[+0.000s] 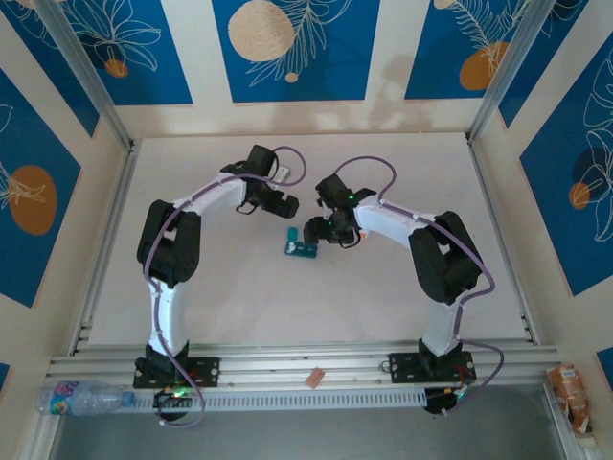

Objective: Sort the pills into containers

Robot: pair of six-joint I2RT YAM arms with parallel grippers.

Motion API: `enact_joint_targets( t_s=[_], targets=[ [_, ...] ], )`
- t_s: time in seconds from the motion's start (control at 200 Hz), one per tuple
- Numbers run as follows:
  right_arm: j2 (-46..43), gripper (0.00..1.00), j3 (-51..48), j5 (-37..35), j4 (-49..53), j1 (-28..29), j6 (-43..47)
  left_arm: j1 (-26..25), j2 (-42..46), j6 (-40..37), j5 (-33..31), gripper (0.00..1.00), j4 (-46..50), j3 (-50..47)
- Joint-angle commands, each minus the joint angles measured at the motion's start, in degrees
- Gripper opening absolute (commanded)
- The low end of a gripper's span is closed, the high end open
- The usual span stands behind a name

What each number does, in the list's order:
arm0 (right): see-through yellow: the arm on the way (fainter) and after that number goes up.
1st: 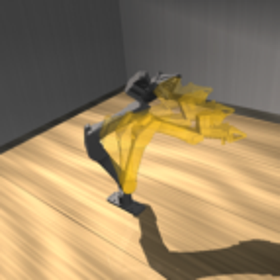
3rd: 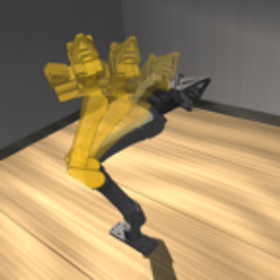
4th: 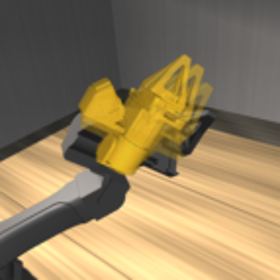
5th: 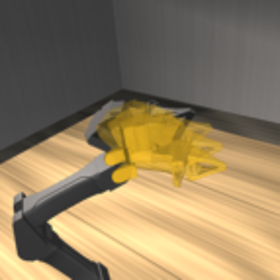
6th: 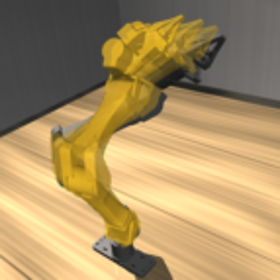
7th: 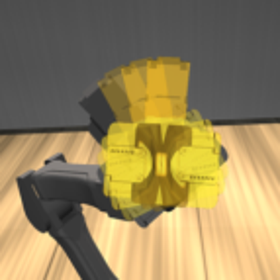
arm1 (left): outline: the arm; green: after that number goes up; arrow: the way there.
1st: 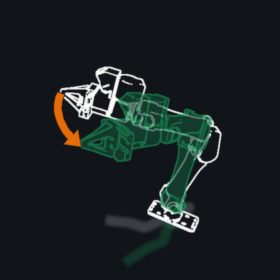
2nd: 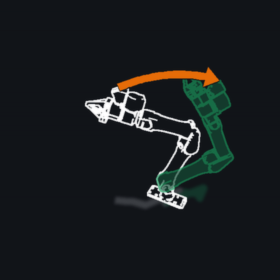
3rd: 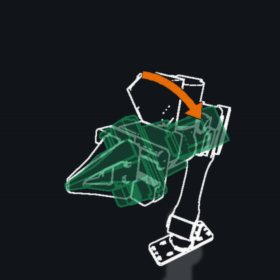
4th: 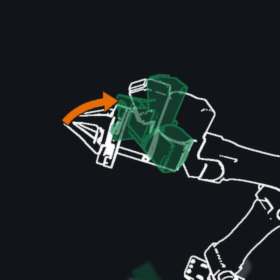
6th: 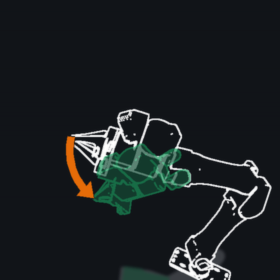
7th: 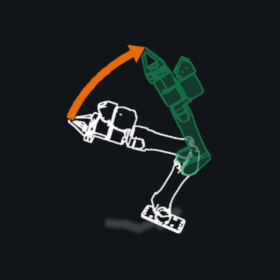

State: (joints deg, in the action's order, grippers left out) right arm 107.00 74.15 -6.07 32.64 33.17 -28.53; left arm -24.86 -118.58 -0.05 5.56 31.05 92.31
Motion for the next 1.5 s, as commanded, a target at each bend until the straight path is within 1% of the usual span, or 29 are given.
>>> enact_joint_targets(
  t_s=[0.0, 0.22, 0.285, 0.35, 0.54, 0.625, 0.765, 0.875, 1.0, 1.305, 1.496],
  targets=[
    [0.8, 0.75, 0.3, -0.8, 1.0, 0.4, 0.5, 0.6, -0.8, -0.8, 1.5, 1.00, 2.3, 1.1],
    [1.0, 0.74, -0.3, -0.6, 0.6, 1.2, 1.0, 0.5, -0.6, -0.6, 2.1, 0.99, 1.9, 0.3],
    [1.2, 0.74, -0.3, -0.5, 0.5, 1.5, 1.0, 0.5, -0.8, -0.5, 2.3, 0.97, 1.7, 0.3],
    [1.3, 0.74, -0.2, -0.5, 0.5, 1.7, 1.0, 0.5, -0.7, -0.4, 3.0, 0.92, 1.8, 0.3],
    [2.0, 0.74, -0.2, -0.7, 0.5, 2.2, 1.0, 0.5, -0.8, -0.2, 5.0, 0.67, 2.1, 0.6],
    [2.3, 0.74, -0.4, -0.9, 0.4, 2.2, 1.1, 0.5, -0.7, -0.1, 5.6, 0.50, 2.1, 0.8],
    [2.9, 0.74, -0.5, -1.0, 0.2, 2.2, 1.1, 0.5, -0.8, 0.0, 6.6, 0.33, 2.1, 1.1],
    [3.3, 0.74, -0.6, -1.1, 0.1, 2.2, 1.1, 0.5, -0.9, 0.2, 7.6, 0.14, 2.2, 1.6],
    [3.9, 0.74, -0.7, -1.1, 0.1, 2.2, 1.0, 0.5, -1.5, 0.5, 9.0, 0.00, 2.3, 2.1],
    [4.5, 0.74, -0.7, -1.1, -0.1, 2.2, 0.7, -0.2, -4.4, 0.8, 12.1, 0.00, 4.6, 5.0],
    [4.9, 0.74, -0.7, -1.2, -0.1, 2.2, 0.4, -0.9, -5.9, 0.6, 12.8, 0.00, 6.9, 6.9]
  ],
)
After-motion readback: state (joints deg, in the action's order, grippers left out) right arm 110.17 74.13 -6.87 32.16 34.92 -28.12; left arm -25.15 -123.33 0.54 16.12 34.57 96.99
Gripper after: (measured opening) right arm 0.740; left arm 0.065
